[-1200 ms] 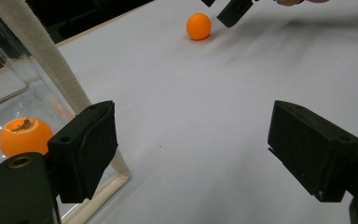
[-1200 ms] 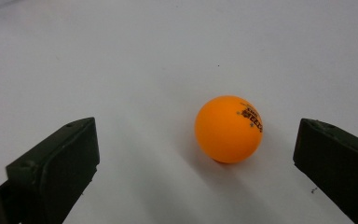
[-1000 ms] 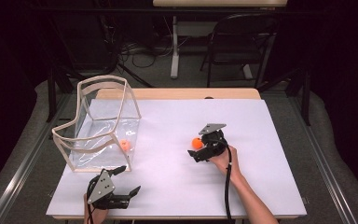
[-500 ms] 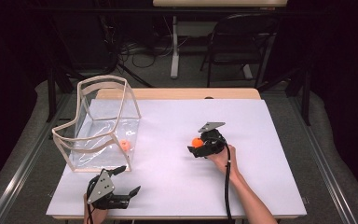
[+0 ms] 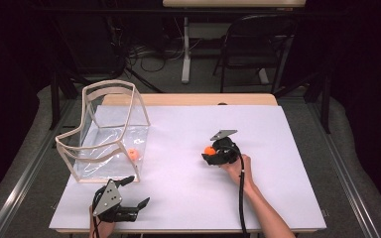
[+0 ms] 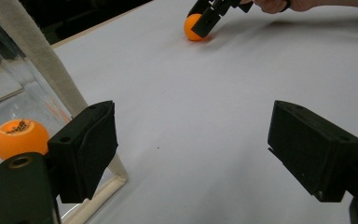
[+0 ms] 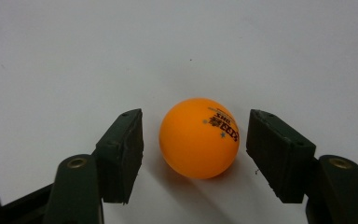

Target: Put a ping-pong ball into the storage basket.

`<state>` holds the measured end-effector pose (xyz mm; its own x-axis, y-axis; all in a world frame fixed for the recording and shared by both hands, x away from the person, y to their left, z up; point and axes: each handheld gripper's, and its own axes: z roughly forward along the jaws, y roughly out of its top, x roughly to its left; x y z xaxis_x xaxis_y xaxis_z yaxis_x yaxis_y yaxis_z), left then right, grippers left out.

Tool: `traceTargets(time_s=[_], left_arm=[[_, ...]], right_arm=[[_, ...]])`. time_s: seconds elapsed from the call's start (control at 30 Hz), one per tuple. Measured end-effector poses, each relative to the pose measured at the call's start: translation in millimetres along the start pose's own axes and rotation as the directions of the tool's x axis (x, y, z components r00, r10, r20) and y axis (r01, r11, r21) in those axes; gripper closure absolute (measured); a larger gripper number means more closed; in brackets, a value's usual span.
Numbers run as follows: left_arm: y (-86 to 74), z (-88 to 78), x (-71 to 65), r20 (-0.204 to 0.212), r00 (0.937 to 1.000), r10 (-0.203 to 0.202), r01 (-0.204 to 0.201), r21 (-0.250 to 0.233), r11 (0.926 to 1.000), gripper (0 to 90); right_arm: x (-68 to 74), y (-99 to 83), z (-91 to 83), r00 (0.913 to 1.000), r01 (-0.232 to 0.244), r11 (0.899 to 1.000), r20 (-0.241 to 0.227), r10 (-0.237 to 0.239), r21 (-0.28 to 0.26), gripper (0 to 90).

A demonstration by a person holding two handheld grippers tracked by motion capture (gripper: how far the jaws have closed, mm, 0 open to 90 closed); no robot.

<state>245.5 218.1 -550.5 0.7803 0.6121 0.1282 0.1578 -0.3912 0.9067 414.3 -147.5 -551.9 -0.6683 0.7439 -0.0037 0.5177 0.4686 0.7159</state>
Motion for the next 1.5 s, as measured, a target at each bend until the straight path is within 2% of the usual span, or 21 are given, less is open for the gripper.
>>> traceTargets(time_s=[0.6, 1.13, 1.5], left_arm=[[-0.1, -1.6, 0.2, -0.003, 1.0000, 0.000, 0.000, 0.001, 1.0000, 15.7], [0.0, -1.0, 0.0, -0.003, 1.0000, 0.002, -0.002, 0.001, 1.0000, 15.7], [0.4, -0.2, -1.0, 0.001, 1.0000, 0.001, -0.001, 0.002, 1.0000, 15.8]], right_arm=[[0.2, 0.0, 2.7, 0.9999, 0.004, 1.000, 0.013, -0.005, 0.026, 50.1], [2.7, 3.7, -3.2, 0.9994, 0.029, 0.999, 0.017, -0.030, 0.026, 50.5], [2.4, 8.3, -12.0, 0.9996, 0.024, 1.000, 0.016, -0.025, 0.010, 50.6]])
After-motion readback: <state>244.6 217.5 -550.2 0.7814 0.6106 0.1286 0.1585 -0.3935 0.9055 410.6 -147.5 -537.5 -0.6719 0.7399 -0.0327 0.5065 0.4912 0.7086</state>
